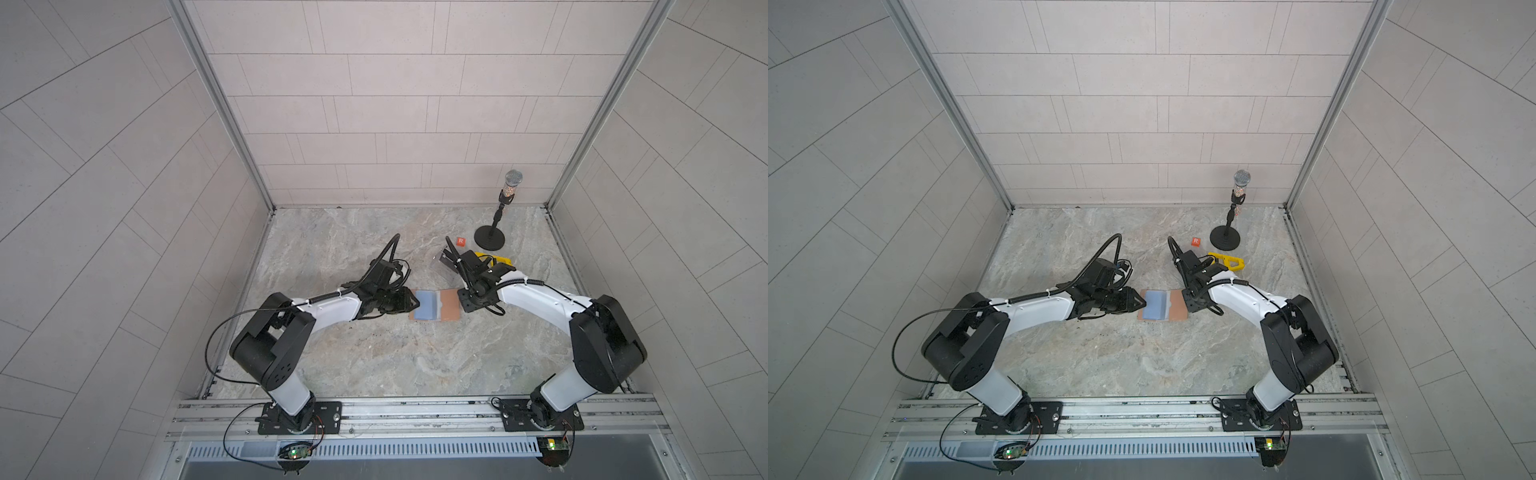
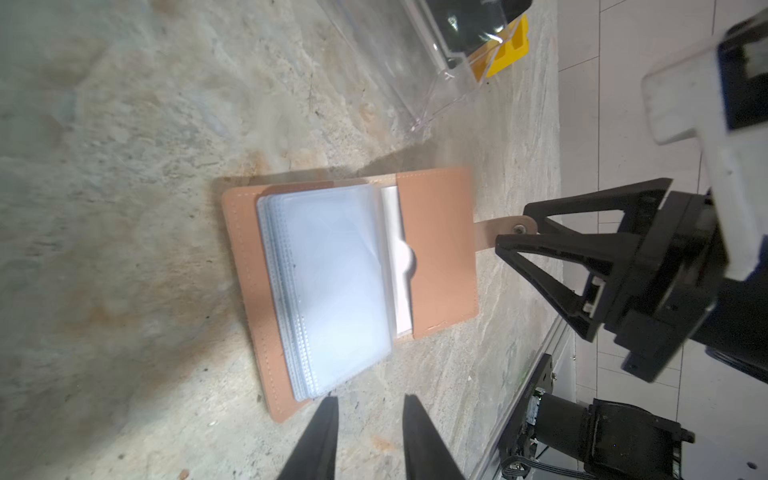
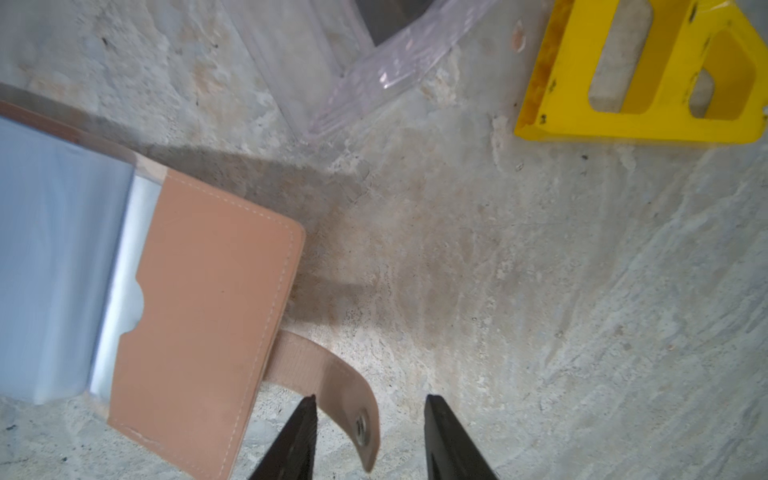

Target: Put the credit cards into the card holder

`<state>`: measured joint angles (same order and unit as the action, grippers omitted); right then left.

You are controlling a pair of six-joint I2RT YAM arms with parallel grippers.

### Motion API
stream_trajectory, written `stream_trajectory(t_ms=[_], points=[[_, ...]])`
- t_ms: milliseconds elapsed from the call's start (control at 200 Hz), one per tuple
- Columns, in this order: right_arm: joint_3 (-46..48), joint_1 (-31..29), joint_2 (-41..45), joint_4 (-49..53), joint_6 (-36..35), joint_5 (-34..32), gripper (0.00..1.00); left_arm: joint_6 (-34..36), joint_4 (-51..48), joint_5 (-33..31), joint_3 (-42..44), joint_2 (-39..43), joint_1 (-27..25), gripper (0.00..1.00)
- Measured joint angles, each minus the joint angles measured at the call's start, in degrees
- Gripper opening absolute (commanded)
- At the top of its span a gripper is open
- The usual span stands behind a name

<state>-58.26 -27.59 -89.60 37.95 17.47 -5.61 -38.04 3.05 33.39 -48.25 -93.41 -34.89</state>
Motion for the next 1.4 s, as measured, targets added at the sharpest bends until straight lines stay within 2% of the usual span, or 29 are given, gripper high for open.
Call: stream_trajectory(t_ms=[150, 395, 571, 801, 936, 1041, 1206, 1401], points=[[0.1, 2.0, 2.0, -0.1, 0.2, 2.6, 0.57, 0.0, -1.4, 0.0, -1.6, 1.0, 0.0, 0.34], [1.7, 7.0, 7.8, -1.4, -0.5, 11.0, 0.59, 0.0, -6.0, -0.7, -4.0, 3.1, 0.0, 0.38], [2.0, 8.5, 11.9, -2.8, -2.1, 15.2, 0.59, 0.6, -10.8, -3.3, -8.3, 5.3, 0.0, 0.42], [-0.7, 10.4, 12.4, -3.1, -4.9, 18.0, 0.62, 0.5, -16.7, -7.5, -15.6, 3.8, 0.0, 0.49], [-6.3, 11.8, 9.7, -3.0, -7.4, 19.5, 0.63, 0.4, -18.4, -9.1, -20.2, -0.3, 0.0, 0.52], [-9.8, 12.8, 6.1, -3.0, -9.5, 20.7, 0.68, 0.2, -19.6, -9.2, -23.7, -4.6, 0.0, 0.54], [-15.3, 13.6, -1.5, -1.7, -13.5, 22.7, 0.75, 0.0, -20.7, -8.5, -29.2, -11.3, 0.1, 0.55], [-23.9, 13.9, -10.2, 0.4, -16.4, 22.6, 0.77, 0.1, -21.4, -6.9, -33.3, -15.5, 0.8, 0.56]])
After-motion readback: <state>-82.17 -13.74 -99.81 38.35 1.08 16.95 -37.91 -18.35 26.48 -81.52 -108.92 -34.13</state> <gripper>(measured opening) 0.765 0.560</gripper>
